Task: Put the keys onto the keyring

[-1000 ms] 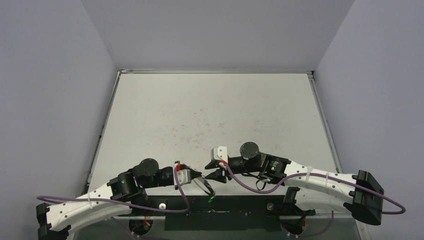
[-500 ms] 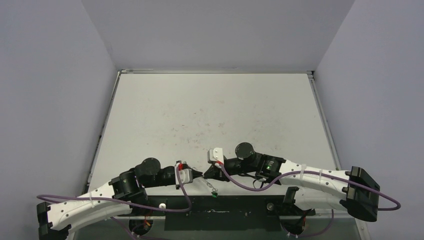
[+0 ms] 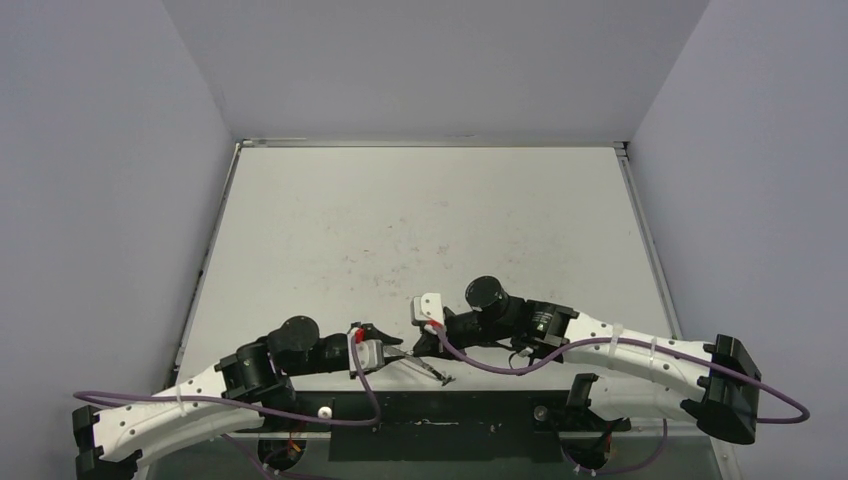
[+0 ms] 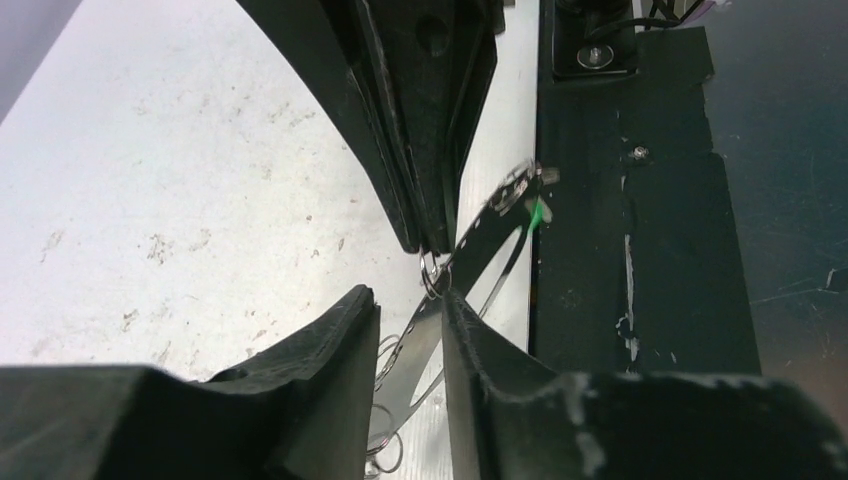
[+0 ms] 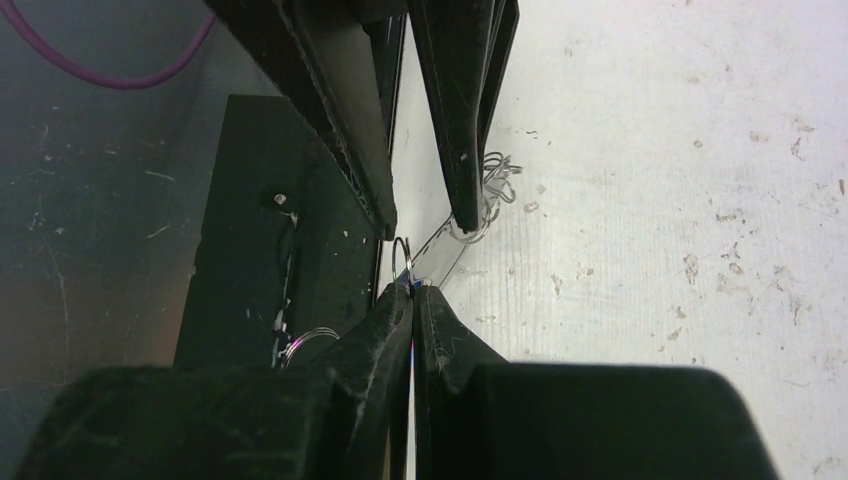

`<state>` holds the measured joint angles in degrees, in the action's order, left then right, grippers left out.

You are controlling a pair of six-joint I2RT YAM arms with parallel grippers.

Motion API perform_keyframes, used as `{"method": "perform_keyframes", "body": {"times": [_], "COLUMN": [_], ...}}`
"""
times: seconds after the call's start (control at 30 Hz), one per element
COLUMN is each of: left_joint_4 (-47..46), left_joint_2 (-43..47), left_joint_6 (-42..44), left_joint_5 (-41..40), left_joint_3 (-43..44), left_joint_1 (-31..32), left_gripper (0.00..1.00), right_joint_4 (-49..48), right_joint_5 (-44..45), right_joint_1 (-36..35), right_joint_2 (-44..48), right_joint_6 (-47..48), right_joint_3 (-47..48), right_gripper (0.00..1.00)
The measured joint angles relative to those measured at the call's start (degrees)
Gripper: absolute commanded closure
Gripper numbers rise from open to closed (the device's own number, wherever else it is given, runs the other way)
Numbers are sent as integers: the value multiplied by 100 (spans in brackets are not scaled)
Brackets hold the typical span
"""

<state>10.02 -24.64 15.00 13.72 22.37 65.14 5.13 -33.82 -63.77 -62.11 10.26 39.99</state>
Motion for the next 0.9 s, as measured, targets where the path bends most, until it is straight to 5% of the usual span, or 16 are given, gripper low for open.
{"method": "perform_keyframes", "body": {"times": [0.27, 0.57, 0.9], "left_joint_4": [122, 7, -57], "left_joint_2": [-332, -640, -741], "left_joint_6": [168, 205, 199], "left_joint_5": [-15, 146, 221], "left_joint_3": [188, 190, 190], "left_joint_1": [0, 0, 0], "left_gripper": [67, 90, 84], "right_joint_4": [1176, 1451, 1421], "right_joint_5": [-2, 0, -2], "right_joint_1": [0, 2, 2], "right_joint_2": [-372, -614, -614], "right_joint_6": [22, -181, -308], "right_joint_3": [863, 940, 940], "right_gripper": [100, 100, 100]}}
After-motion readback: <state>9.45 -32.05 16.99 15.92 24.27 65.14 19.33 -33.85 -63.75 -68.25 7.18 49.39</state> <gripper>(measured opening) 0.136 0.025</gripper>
